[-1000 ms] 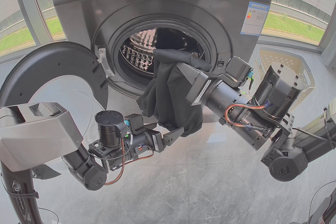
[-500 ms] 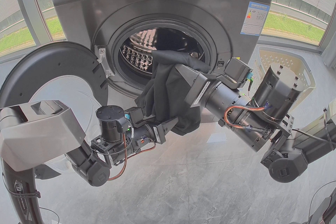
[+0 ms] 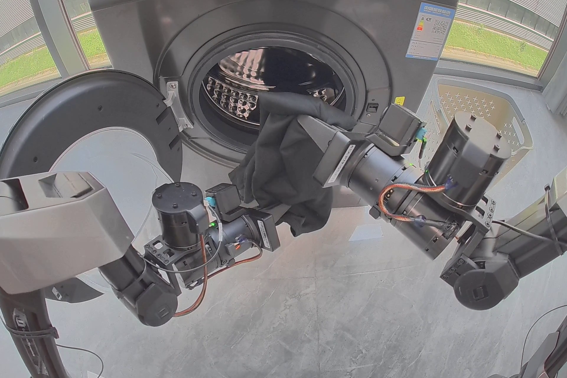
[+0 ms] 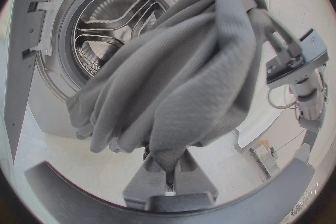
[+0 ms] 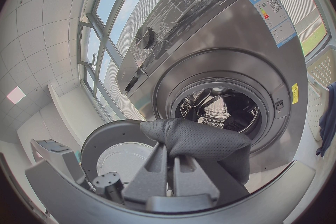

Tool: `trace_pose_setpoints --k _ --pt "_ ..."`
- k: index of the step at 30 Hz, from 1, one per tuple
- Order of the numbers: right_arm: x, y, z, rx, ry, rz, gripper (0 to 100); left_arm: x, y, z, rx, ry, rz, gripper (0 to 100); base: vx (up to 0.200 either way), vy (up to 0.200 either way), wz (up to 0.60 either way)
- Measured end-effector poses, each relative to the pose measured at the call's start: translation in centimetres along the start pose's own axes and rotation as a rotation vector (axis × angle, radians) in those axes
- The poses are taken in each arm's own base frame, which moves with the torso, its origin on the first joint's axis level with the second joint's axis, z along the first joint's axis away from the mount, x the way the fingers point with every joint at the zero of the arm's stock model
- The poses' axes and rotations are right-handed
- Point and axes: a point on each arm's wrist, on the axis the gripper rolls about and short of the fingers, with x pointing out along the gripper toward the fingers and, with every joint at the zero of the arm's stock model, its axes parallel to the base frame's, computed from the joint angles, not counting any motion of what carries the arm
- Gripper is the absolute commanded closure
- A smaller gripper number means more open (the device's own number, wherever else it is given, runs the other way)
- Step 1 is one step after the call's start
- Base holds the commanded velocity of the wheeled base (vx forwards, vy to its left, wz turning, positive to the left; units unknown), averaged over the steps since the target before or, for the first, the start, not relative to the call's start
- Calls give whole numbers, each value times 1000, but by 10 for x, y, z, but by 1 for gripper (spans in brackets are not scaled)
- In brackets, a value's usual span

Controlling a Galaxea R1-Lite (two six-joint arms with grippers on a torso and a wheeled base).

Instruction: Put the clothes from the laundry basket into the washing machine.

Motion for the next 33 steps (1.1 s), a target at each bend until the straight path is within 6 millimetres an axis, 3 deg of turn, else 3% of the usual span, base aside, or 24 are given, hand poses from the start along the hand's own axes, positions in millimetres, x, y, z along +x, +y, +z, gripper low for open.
trace_pose_setpoints --k 8,9,17,24,33 --pt "-1 -6 -6 -11 23 -16 100 -35 -28 7 10 10 -64 100 0 0 0" --pt "-2 -7 -6 -12 25 -18 0 -39 -30 7 13 5 -69 100 0 0 0" --pt "-12 -14 -20 -34 97 -44 0 -57 -39 14 27 -59 -100 100 0 0 0" --pt "-41 -24 -41 -130 221 -75 0 -63 -38 21 26 -88 -97 100 0 0 0" --pt "-67 -36 -37 -158 262 -117 0 -66 -35 42 41 -171 -89 100 0 0 0"
